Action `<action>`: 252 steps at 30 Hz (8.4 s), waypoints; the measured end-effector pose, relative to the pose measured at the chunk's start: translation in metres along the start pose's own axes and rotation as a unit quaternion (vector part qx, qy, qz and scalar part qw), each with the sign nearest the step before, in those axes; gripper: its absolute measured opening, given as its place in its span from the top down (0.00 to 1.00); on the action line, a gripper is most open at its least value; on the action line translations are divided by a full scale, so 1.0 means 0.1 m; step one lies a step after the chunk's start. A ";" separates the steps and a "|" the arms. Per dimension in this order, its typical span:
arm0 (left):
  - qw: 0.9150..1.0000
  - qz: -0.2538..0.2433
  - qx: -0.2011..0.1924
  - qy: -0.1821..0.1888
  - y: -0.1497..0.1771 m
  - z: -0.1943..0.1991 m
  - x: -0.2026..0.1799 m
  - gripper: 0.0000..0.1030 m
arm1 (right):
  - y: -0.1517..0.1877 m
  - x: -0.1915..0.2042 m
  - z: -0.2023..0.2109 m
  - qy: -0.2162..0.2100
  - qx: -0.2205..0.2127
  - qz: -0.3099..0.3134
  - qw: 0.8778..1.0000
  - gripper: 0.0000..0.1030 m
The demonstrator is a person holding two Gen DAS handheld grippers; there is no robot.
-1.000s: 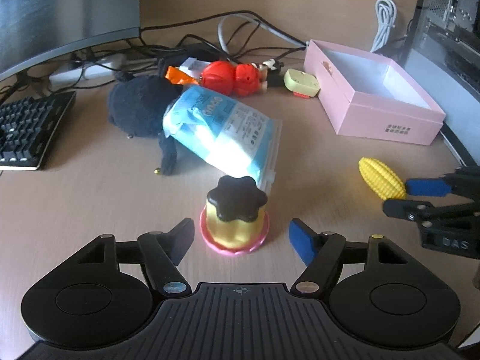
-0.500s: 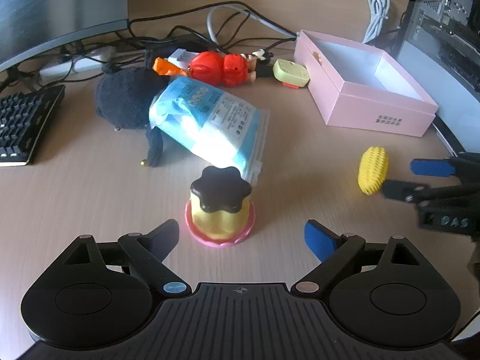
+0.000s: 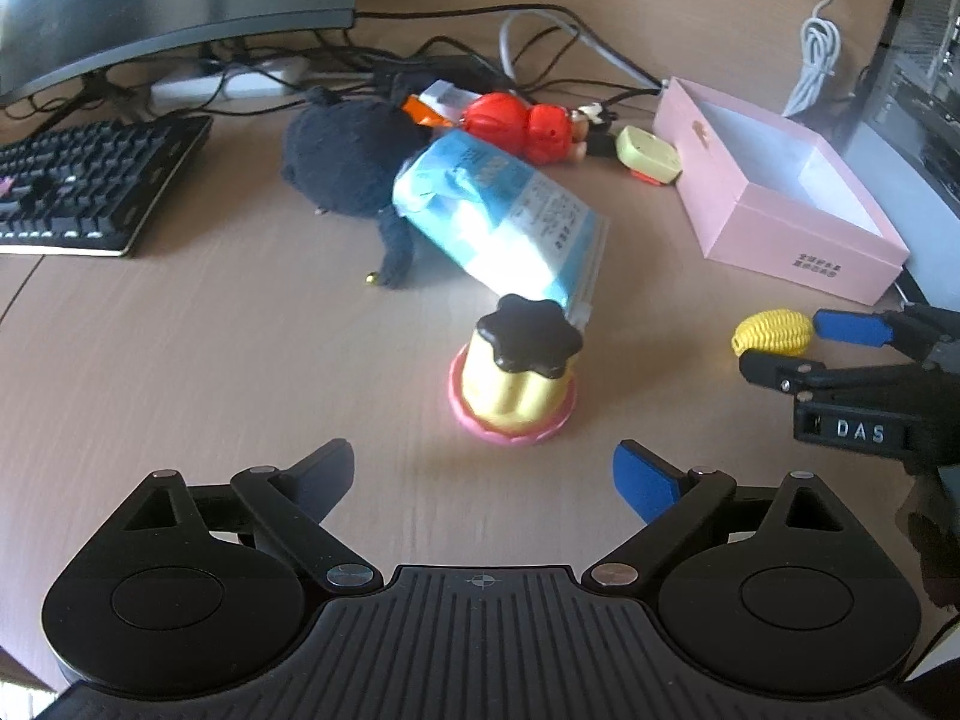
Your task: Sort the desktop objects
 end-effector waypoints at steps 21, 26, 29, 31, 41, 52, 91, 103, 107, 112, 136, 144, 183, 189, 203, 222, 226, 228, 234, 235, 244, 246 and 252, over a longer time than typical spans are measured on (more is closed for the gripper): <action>0.998 -0.061 -0.002 0.013 -0.12 -0.21 -0.14 0.13 | 0.02 -0.08 0.07 -0.019 0.013 -0.027 0.999 0.66; 0.996 -0.084 0.008 0.015 -0.16 -0.32 -0.18 0.16 | 0.11 -0.12 0.12 -0.008 0.017 -0.016 1.000 0.66; 0.996 -0.087 0.010 0.022 -0.16 -0.33 -0.21 0.15 | 0.16 -0.15 0.12 0.010 0.013 -0.001 1.000 0.66; 0.996 -0.087 0.013 0.025 -0.14 -0.33 -0.22 0.14 | 0.19 -0.23 0.10 0.043 0.012 0.008 0.999 0.62; 0.998 -0.058 0.004 0.022 -0.11 -0.19 -0.17 0.08 | 0.17 -0.37 0.01 0.053 0.020 -0.029 0.998 0.49; 1.000 -0.030 0.001 0.006 -0.03 -0.06 -0.09 0.07 | 0.05 -0.28 -0.18 0.064 0.074 -0.114 0.989 0.21; 0.997 -0.069 0.002 0.014 -0.08 -0.20 -0.05 0.15 | 0.01 -0.54 -0.08 0.103 0.035 -0.187 0.976 0.35; 0.993 -0.117 -0.021 0.008 -0.17 -0.33 -0.15 0.41 | -0.04 -0.35 0.37 0.068 -0.002 -0.097 0.993 0.35; 0.992 -0.126 -0.011 0.012 -0.12 -0.28 -0.17 0.41 | -0.06 -0.35 0.41 0.056 0.005 -0.094 0.994 0.35; 0.991 -0.131 -0.016 0.036 -0.10 -0.06 -0.29 0.41 | -0.15 -0.36 0.54 0.046 -0.008 -0.072 0.996 0.35; 0.938 -0.280 -0.109 0.175 -1.85 -0.68 -1.87 0.41 | -1.47 -1.62 1.61 0.165 -0.189 -0.111 0.962 0.35; 0.952 -0.249 0.007 0.180 -1.56 -1.69 -1.87 0.41 | -1.14 -1.82 1.17 0.182 -0.123 -0.149 0.964 0.35; 0.986 0.131 -0.097 -0.015 0.03 0.69 0.65 0.00 | -1.38 0.47 -1.46 0.176 0.029 0.201 0.963 0.59; 0.990 0.118 -0.072 -0.007 0.07 0.57 0.61 0.00 | -1.31 0.48 -1.17 0.149 0.006 0.187 0.971 0.77; 0.997 0.028 -0.025 0.073 -0.41 -0.14 0.02 0.00 | -0.51 0.23 0.21 0.006 0.032 0.094 0.995 0.83; 0.992 0.031 -0.020 -0.117 -0.76 -0.42 0.75 0.00 | -0.39 -0.26 0.44 0.029 0.016 0.001 0.999 0.47; 0.994 0.067 -0.030 -0.076 -0.62 -0.18 0.85 0.00 | -0.48 0.09 0.34 -0.006 0.006 0.045 0.999 0.47; 0.995 0.064 -0.029 -0.065 -0.52 -0.09 0.82 0.00 | -0.58 0.20 0.34 -0.020 -0.008 0.056 0.998 0.47; 0.995 0.078 -0.029 -0.053 -0.25 0.16 0.72 0.00 | -1.25 0.47 0.14 -0.078 -0.012 0.064 0.995 0.39; 0.995 0.082 -0.032 -0.051 -0.23 0.21 0.71 0.00 | -1.35 0.54 0.04 -0.093 -0.002 0.070 0.993 0.38; 0.986 0.134 -0.064 -0.081 0.04 0.70 0.78 0.00 | -1.78 1.25 -0.97 -0.027 -0.034 0.261 0.964 0.37; 0.983 0.147 -0.064 -0.091 0.13 0.78 0.82 0.00 | -1.76 1.34 -1.14 -0.013 -0.035 0.296 0.954 0.38; 0.979 0.170 -0.063 -0.090 0.27 0.80 0.90 0.00 | -1.64 1.39 -1.07 -0.029 -0.031 0.317 0.947 0.50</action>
Point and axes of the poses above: each gripper's, at about its wrist camera, not at the fingertips, and z roughly against the way its jaws point, x to its left, y to its underside, the point moved 9 cm from there along -z, roughly the way its jaws point, and after that the axes turned 15 degrees about y, right-handed, at the moved point
